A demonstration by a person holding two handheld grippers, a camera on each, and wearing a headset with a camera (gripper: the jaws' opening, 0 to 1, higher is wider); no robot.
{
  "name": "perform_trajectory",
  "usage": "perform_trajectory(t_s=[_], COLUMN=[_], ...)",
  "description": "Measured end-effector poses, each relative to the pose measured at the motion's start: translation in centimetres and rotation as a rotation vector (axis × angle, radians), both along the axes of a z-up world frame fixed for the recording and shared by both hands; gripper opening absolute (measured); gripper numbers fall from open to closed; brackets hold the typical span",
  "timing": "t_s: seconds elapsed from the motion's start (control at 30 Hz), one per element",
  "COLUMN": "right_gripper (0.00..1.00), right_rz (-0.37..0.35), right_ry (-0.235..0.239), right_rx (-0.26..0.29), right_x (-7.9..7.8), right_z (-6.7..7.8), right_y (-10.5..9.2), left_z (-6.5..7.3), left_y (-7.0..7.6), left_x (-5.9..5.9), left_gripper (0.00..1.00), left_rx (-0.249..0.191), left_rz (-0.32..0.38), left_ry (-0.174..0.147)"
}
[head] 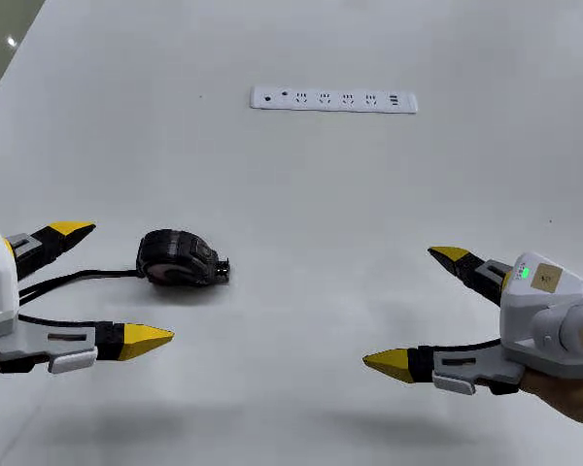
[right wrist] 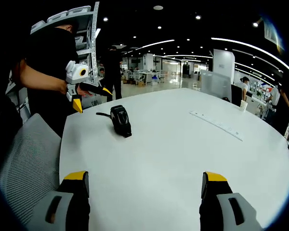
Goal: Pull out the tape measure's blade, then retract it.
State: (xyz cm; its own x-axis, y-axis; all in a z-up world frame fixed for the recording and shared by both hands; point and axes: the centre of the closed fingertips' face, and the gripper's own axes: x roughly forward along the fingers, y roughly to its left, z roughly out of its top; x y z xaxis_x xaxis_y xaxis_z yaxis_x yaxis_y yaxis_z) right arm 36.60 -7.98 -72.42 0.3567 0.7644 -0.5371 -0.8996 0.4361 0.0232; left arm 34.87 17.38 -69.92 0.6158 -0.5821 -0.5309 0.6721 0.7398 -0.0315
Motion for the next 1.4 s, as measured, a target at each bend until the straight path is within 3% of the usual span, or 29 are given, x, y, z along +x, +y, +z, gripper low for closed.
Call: perform_trajectory(t_s=[0.47,1.4], right_gripper=[0.99,0.99], right_rz=[0.058,0.218], right_ry=[0.005,-0.006], right_rx=[-0.022,-0.036], right_x=[1.2,3.6], right_z=[-1.0,-2.5], right_y=[1.3,5.7], left_z=[-0.7,-2.8], left_y=[0.3,0.3], left_x=[1.4,3.2], left_gripper=[0.99,0.97], left_rx=[0.044,0.188], left_rz=[-0.068,-0.264], left_ry=[0.026,0.09])
